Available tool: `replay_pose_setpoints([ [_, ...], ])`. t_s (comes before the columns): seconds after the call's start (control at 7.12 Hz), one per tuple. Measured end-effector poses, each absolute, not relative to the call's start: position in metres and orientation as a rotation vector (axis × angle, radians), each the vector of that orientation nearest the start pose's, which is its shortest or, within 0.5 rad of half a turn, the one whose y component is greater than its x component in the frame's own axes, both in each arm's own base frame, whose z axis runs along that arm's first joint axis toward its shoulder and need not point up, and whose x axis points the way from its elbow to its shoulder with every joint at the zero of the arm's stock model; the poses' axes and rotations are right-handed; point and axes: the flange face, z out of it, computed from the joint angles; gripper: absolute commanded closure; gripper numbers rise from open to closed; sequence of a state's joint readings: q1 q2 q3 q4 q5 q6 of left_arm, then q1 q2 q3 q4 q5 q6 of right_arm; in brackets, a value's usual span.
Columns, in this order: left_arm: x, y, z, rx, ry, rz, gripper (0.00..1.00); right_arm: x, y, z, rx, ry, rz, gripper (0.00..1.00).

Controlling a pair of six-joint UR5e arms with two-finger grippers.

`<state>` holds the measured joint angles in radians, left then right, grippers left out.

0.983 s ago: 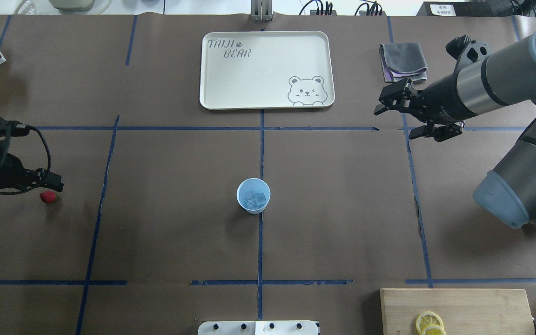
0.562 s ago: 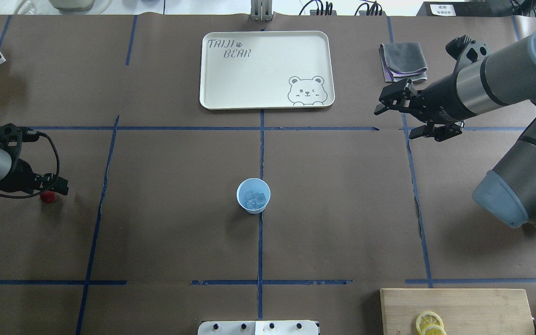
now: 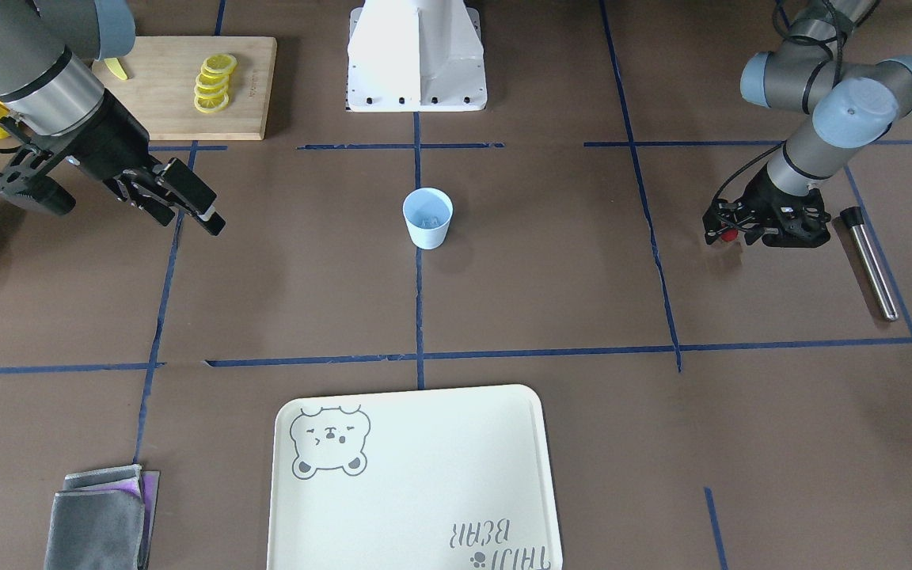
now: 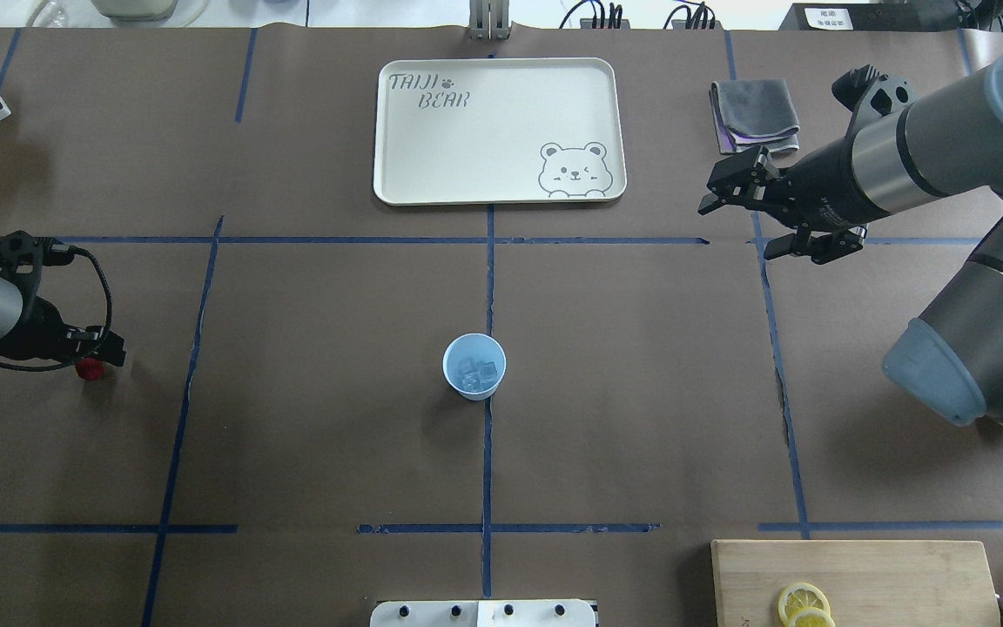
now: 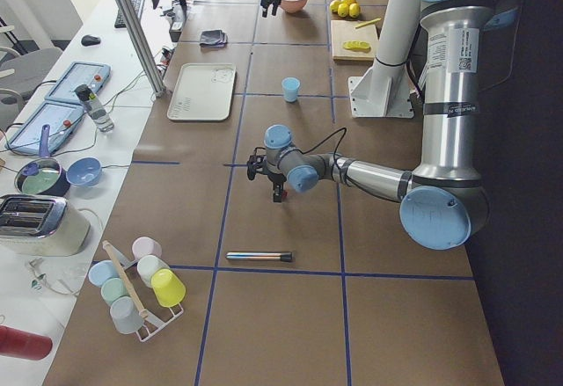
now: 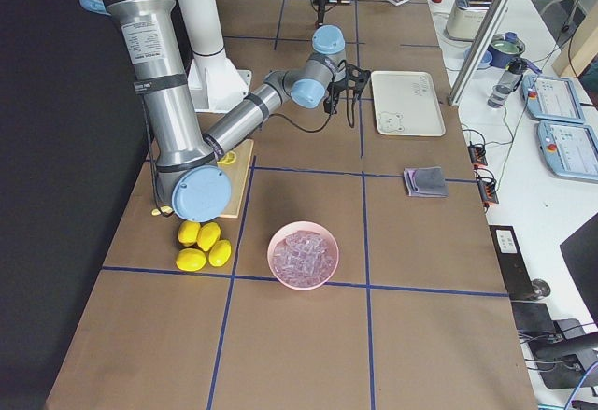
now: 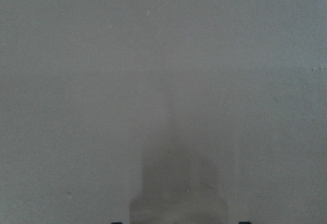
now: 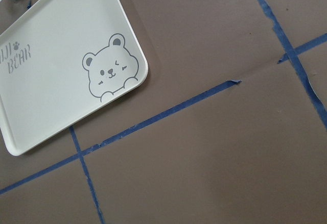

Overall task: Mash ice and strawberries in cup
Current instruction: 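Lower the left gripper onto the red strawberry and grasp it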

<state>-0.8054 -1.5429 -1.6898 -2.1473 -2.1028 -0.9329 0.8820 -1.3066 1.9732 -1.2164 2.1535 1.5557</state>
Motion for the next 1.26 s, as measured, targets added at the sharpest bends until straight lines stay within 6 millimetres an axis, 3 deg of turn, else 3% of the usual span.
replay_pose_setpoints([
  [0.28, 0.292, -0.423, 0.559, 0.042, 0.825, 0.019, 0.92, -0.284, -0.469, 0.288, -0.048, -1.131, 0.478, 0.0],
  [0.42, 0.292, -0.423, 0.559, 0.041, 0.825, 0.02, 1.0, -0.285, -0.469, 0.288, -0.049, -1.131, 0.479, 0.0],
  [0.7, 0.291, -0.421, 0.549, 0.044, 0.84, 0.012, 1.0, -0.285, -0.469, 0.287, -0.049, -1.132, 0.479, 0.0],
  [0.84, 0.291, -0.421, 0.525, 0.051, 0.872, -0.017, 1.0, -0.285, -0.469, 0.286, -0.049, -1.133, 0.48, 0.0],
  [0.98, 0.295, -0.421, 0.483, 0.053, 0.94, -0.049, 1.0, -0.283, -0.47, 0.286, -0.047, -1.134, 0.482, 0.0],
  [1.26, 0.327, -0.439, 0.376, 0.035, 1.114, -0.107, 1.0, -0.276, -0.474, 0.288, -0.042, -1.132, 0.491, 0.0],
])
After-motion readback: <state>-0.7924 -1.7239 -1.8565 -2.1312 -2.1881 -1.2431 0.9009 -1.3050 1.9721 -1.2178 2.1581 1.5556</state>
